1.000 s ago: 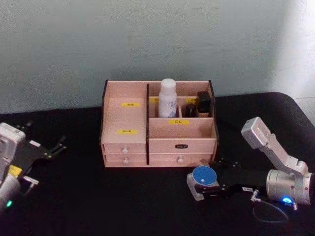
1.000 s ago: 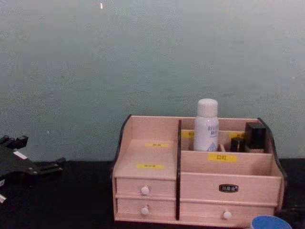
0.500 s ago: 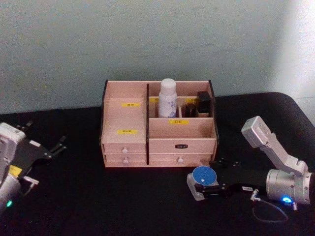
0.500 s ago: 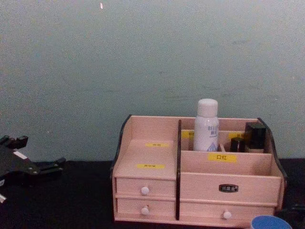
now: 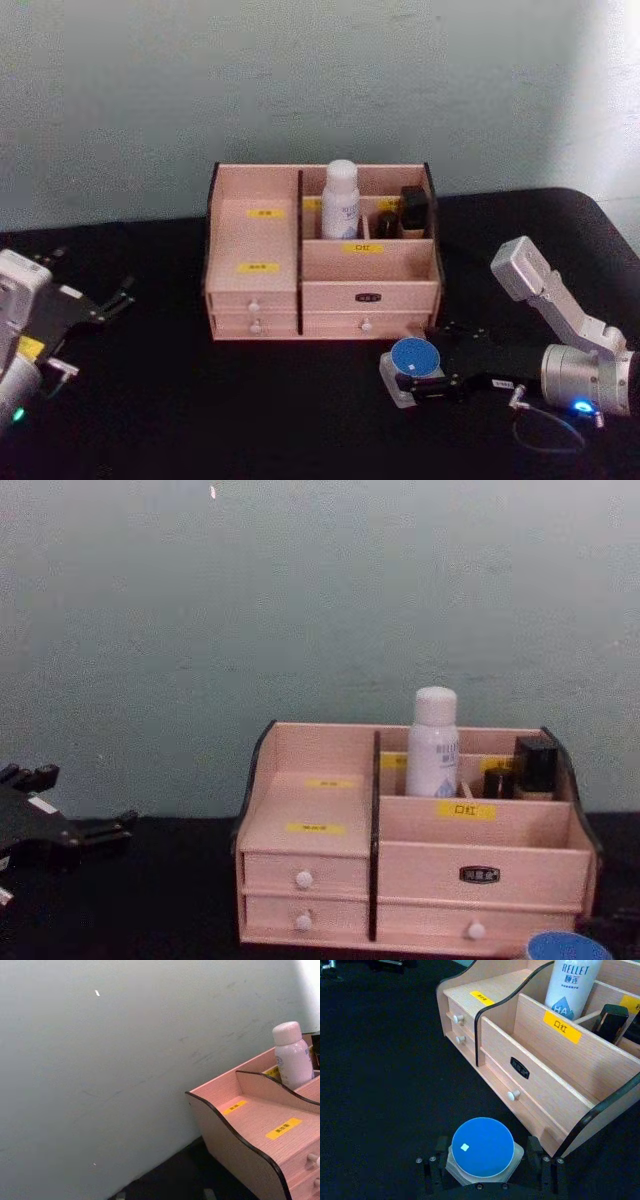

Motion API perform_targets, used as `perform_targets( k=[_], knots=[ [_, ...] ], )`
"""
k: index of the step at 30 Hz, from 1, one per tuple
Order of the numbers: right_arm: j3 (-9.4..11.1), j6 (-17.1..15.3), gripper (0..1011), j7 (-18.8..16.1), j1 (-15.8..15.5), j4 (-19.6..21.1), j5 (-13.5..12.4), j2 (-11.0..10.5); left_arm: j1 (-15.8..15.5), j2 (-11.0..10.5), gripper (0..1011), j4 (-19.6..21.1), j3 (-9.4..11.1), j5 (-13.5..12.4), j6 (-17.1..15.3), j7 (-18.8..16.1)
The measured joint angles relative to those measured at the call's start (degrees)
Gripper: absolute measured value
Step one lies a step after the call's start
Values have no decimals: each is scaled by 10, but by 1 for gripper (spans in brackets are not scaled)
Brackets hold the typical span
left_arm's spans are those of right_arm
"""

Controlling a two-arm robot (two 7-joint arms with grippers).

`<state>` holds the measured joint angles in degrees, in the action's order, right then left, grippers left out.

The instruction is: Pick up the facial cleanser and watermelon frost from the table and place them into the tiered storage box.

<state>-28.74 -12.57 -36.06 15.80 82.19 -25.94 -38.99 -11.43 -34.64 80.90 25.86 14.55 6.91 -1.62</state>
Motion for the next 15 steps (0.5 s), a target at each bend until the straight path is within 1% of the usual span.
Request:
perform_targets(
  k=[8, 10, 11, 12, 15],
  knots=[
    [0, 0, 992, 0, 0, 0, 0, 0, 0, 0, 1001, 0, 0, 0, 0, 0],
    [0, 1, 959, 0, 0, 0, 0, 0, 0, 0, 1001, 0, 0, 0, 0, 0],
    [0, 1, 917, 0, 0, 0, 0, 0, 0, 0, 1001, 0, 0, 0, 0, 0],
    [0, 1, 904, 0, 0, 0, 0, 0, 0, 0, 1001, 0, 0, 0, 0, 0],
    [0, 1, 823, 0, 0, 0, 0, 0, 0, 0, 1001, 0, 0, 0, 0, 0]
  ],
)
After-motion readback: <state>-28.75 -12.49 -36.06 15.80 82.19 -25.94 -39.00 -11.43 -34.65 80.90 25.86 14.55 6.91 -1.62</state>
